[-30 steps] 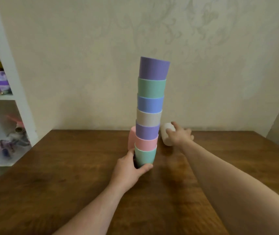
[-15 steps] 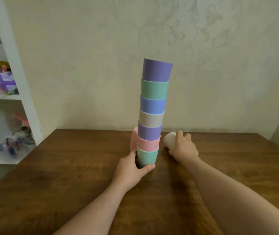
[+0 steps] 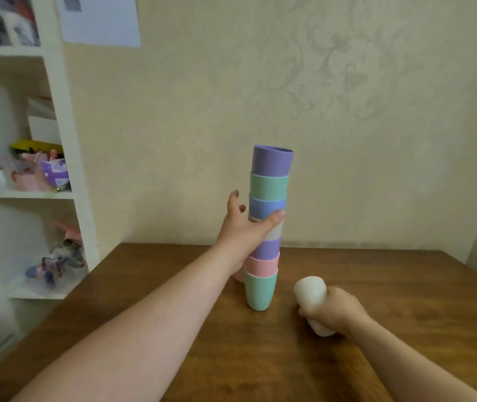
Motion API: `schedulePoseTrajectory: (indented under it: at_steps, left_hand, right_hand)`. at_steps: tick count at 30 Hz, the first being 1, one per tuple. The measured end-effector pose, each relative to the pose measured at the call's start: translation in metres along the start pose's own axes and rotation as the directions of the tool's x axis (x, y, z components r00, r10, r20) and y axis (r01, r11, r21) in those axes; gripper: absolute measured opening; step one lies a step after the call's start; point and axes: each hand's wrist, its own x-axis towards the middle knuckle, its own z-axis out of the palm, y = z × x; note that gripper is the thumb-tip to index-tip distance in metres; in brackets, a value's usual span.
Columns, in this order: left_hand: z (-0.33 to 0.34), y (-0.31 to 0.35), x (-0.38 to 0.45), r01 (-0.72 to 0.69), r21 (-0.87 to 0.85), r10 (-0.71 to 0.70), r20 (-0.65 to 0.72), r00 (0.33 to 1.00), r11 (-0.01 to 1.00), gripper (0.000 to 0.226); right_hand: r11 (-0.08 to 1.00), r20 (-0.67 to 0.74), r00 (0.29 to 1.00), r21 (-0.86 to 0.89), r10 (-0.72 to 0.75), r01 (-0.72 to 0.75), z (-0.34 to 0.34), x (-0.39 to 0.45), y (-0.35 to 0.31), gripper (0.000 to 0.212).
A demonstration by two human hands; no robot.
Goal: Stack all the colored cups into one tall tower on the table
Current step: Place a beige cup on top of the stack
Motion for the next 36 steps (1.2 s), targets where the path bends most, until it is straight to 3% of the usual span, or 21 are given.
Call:
schedulePoseTrajectory:
  at_steps: [1, 4, 6, 8, 10, 12, 16, 18, 23, 29, 36]
  left_hand:
    - [0.004, 0.004, 0.005, 0.024, -0.02, -0.023, 0.039, 0.999, 1.0, 0.132]
    - [0.012, -0.006, 0.006, 0.031, 0.093, -0.035, 0.034, 0.999, 0.995, 0.077]
    - [0.01, -0.015, 0.003, -0.003, 0.181, 0.005, -0.009, 1.0, 0.984, 0.068]
    - [0.004, -0.018, 0.002, -0.033, 0.208, 0.041, -0.032, 0.999, 0.977, 0.072]
    - [-0.001, -0.018, -0.001, -0.052, 0.21, 0.061, -0.035, 0.998, 0.976, 0.074]
    - [-0.003, -0.018, -0.004, -0.062, 0.223, 0.069, -0.022, 0.997, 0.973, 0.074]
    - [-0.002, -0.015, -0.011, -0.08, 0.246, 0.072, 0.041, 0.997, 0.966, 0.069]
    - [-0.001, -0.012, -0.014, -0.093, 0.244, 0.077, 0.074, 0.994, 0.965, 0.067]
    - [0.006, -0.003, -0.019, -0.144, 0.295, 0.112, 0.12, 0.986, 0.945, 0.077]
    - [0.009, -0.001, -0.018, -0.124, 0.276, 0.095, 0.118, 0.988, 0.953, 0.074]
    - [0.007, -0.009, -0.009, -0.086, 0.269, 0.069, 0.072, 0.995, 0.959, 0.066]
  right_hand:
    - [0.992, 0.023, 1.0, 0.129, 0.009, -0.012, 0.006, -0.004, 0.002, 0.076]
    - [0.89, 0.118, 0.992, 0.446, 0.052, -0.099, 0.011, -0.013, 0.005, 0.068]
    - [0.765, 0.132, 0.99, 0.631, 0.055, -0.126, 0.002, -0.018, 0.002, 0.059]
    - [0.617, 0.018, 1.0, 0.787, 0.003, -0.016, -0.02, -0.021, -0.011, 0.053]
    - [0.478, -0.185, 0.981, 0.857, -0.064, 0.192, -0.056, -0.027, -0.038, 0.048]
    - [0.303, -0.338, 0.93, 0.88, -0.143, 0.367, -0.1, -0.042, -0.077, 0.04]
    - [-0.007, -0.501, 0.8, 0.848, -0.33, 0.529, -0.177, -0.082, -0.151, 0.038]
    - [-0.001, -0.572, 0.726, 0.786, -0.382, 0.618, -0.198, -0.095, -0.176, 0.05]
    - [0.251, -0.634, 0.623, 0.58, -0.459, 0.775, -0.2, -0.102, -0.205, 0.063]
    - [0.39, -0.595, 0.665, 0.538, -0.451, 0.747, -0.173, -0.078, -0.193, 0.06]
    - [0.283, -0.514, 0.708, 0.674, -0.483, 0.682, -0.146, -0.064, -0.192, 0.045]
